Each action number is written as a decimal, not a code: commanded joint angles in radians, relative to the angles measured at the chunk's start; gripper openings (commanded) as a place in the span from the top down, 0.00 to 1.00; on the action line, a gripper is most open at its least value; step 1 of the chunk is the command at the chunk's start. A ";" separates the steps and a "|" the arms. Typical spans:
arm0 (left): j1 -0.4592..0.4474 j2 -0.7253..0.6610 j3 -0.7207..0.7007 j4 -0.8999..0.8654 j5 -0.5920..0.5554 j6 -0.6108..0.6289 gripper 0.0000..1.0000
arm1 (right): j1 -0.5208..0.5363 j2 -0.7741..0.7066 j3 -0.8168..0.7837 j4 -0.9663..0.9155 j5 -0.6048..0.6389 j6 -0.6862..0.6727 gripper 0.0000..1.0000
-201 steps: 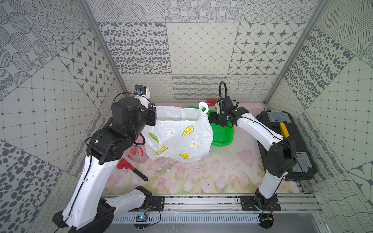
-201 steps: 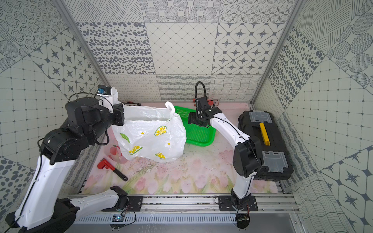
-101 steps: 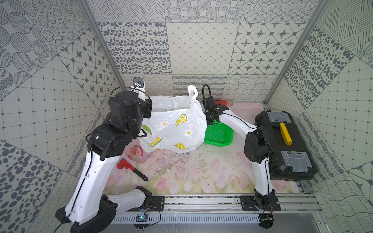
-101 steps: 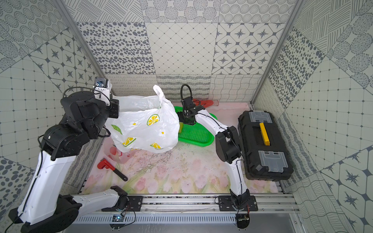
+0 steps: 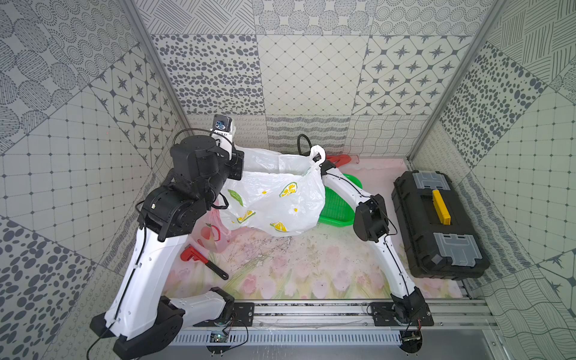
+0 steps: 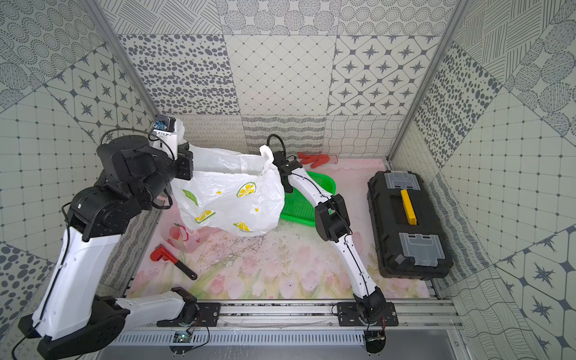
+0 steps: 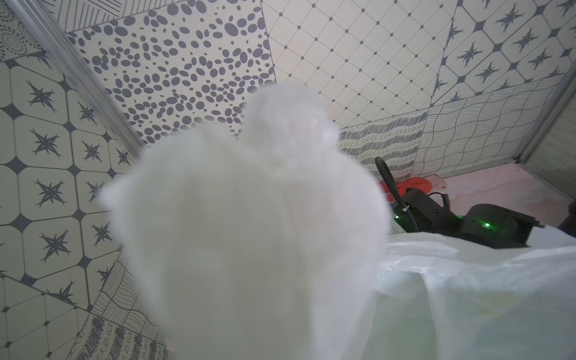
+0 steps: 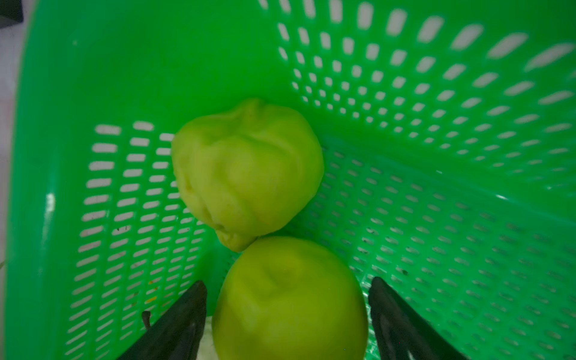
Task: Place the pears into plastic bags & tie knots
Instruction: Pick up the pear from the basket, then place the pear in the plastic bag.
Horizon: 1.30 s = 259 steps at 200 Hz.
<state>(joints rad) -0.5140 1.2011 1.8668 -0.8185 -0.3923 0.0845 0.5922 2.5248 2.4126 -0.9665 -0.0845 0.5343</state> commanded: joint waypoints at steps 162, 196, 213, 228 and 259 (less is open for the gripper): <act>-0.044 0.039 -0.414 0.113 0.392 -0.285 1.00 | -0.196 -0.871 -0.805 0.388 -0.162 -0.013 0.66; -0.050 0.084 -0.422 0.144 0.425 -0.285 1.00 | -0.174 -1.016 -0.798 0.390 -0.264 0.016 0.68; -0.055 0.094 -0.425 0.157 0.431 -0.288 1.00 | -0.096 -1.037 -0.805 0.417 -0.323 0.056 0.68; -0.057 0.100 -0.423 0.161 0.433 -0.293 1.00 | -0.019 -1.040 -0.830 0.467 -0.349 0.097 0.67; -0.061 0.096 -0.412 0.164 0.445 -0.307 1.00 | 0.075 -0.983 -0.891 0.616 -0.338 0.140 0.66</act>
<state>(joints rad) -0.5686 1.2972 1.4437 -0.7242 0.0040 -0.1902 0.6258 1.4788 1.5673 -0.4850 -0.4000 0.6209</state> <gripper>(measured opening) 0.047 0.530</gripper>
